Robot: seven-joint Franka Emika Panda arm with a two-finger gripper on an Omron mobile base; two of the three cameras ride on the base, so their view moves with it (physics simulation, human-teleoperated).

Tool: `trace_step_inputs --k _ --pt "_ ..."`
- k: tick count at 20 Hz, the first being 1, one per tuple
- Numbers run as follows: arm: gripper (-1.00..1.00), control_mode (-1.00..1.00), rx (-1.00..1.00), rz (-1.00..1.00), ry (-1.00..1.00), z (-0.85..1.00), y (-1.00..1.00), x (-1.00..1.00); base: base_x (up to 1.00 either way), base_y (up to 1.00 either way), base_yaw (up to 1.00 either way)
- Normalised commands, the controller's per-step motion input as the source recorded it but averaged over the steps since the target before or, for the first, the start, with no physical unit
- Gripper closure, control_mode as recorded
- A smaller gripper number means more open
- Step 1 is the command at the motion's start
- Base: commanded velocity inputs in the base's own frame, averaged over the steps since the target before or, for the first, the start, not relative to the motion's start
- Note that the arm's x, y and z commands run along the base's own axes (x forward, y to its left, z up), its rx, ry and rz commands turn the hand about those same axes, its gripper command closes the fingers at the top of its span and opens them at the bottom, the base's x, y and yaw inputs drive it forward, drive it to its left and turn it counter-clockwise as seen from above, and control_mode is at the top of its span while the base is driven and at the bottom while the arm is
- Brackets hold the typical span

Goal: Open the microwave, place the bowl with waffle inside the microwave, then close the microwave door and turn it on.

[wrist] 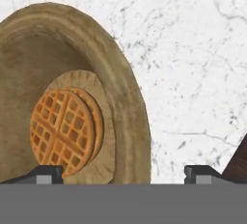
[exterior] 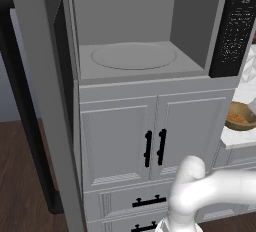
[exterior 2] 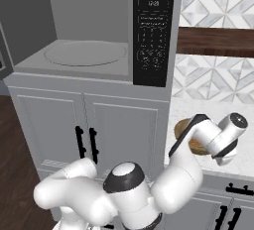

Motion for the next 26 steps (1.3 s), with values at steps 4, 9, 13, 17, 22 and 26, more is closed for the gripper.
trace_step_inputs --k 4,9,13,17,22,26 --pt "-1.0 -1.0 0.0 -0.02 0.0 -0.28 0.0 0.1 0.0 0.0 0.0" --pt "-1.0 -1.0 0.0 -0.03 0.0 -0.31 0.0 0.13 0.0 0.0 0.0" --pt "-1.0 -1.0 0.0 -0.03 0.0 -0.24 0.0 0.08 0.0 0.0 0.0" --pt "-1.0 -1.0 0.0 0.0 0.0 -0.03 0.0 0.0 0.0 0.0 0.0" --pt "1.0 -1.0 0.0 0.0 0.0 0.0 0.0 0.0 0.0 0.0 0.0" --pt "1.0 -1.0 0.0 0.0 0.0 0.0 0.0 0.0 0.0 0.0 0.0"
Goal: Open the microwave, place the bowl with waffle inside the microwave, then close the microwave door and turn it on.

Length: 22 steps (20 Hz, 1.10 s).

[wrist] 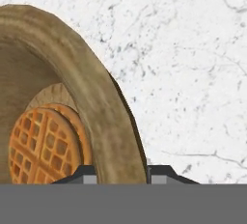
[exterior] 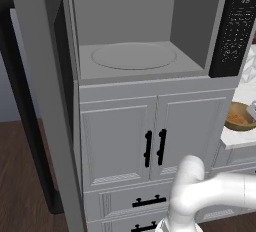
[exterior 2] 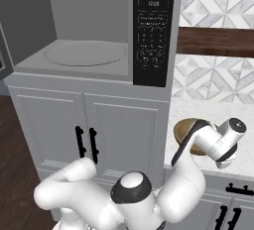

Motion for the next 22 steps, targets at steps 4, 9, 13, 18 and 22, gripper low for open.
trace_step_inputs --k 4,9,13,18,22 --pt "1.0 -1.0 0.0 -0.01 0.0 0.0 0.0 0.0 0.0 0.0 0.0" --pt "1.0 -1.0 0.0 -0.02 -0.05 0.07 -0.14 -0.32 0.0 0.0 0.0" --pt "1.0 -1.0 0.0 0.0 -0.11 0.22 -0.13 -0.61 0.0 0.0 0.0" --pt "1.0 -1.0 0.01 0.0 -0.17 0.39 -0.15 -0.92 0.0 0.0 0.0" --pt "1.0 -1.0 0.0 -0.01 -0.2 0.54 0.0 -1.0 0.0 0.0 0.0"
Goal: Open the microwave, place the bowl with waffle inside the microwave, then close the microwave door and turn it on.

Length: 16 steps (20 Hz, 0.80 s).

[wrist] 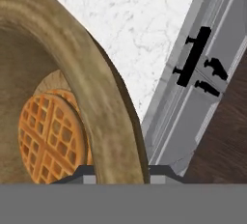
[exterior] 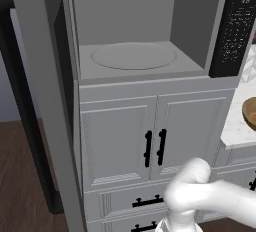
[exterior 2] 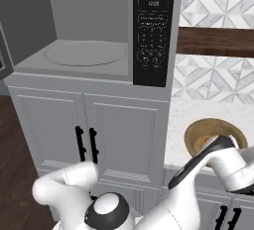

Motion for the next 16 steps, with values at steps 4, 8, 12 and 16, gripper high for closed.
trace_step_inputs --k 4,8,12,16 --pt "1.0 -1.0 0.0 -0.04 -0.15 0.55 0.04 -1.0 0.0 0.0 0.0" --pt "1.0 -1.0 0.0 -0.06 -0.22 0.65 0.42 -0.98 0.0 0.0 0.0" --pt "1.0 -1.0 0.0 -0.04 -0.23 0.65 0.76 -0.72 0.0 0.0 0.0" --pt "1.0 -1.0 -0.01 0.0 -0.06 0.61 0.96 -0.53 0.0 0.0 0.0"
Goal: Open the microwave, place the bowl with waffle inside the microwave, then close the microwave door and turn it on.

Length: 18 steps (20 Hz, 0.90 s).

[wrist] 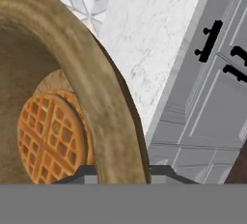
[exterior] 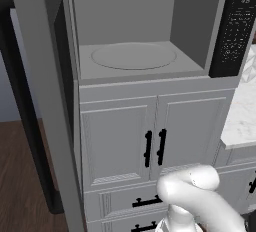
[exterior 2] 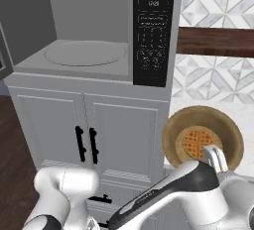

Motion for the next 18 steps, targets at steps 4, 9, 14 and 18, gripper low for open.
trace_step_inputs --k 4,9,14,18 --pt "1.0 -1.0 -0.06 0.0 0.0 0.56 1.0 -0.36 0.0 0.0 0.0" --pt "1.0 -1.0 -0.07 0.0 0.0 0.53 1.0 -0.19 0.0 0.0 0.0" --pt "1.0 -1.0 -0.09 0.0 0.0 0.51 1.0 -0.04 0.0 0.0 0.0" --pt "1.0 -1.0 -0.11 0.0 0.0 0.43 1.0 0.04 0.0 0.0 0.0"
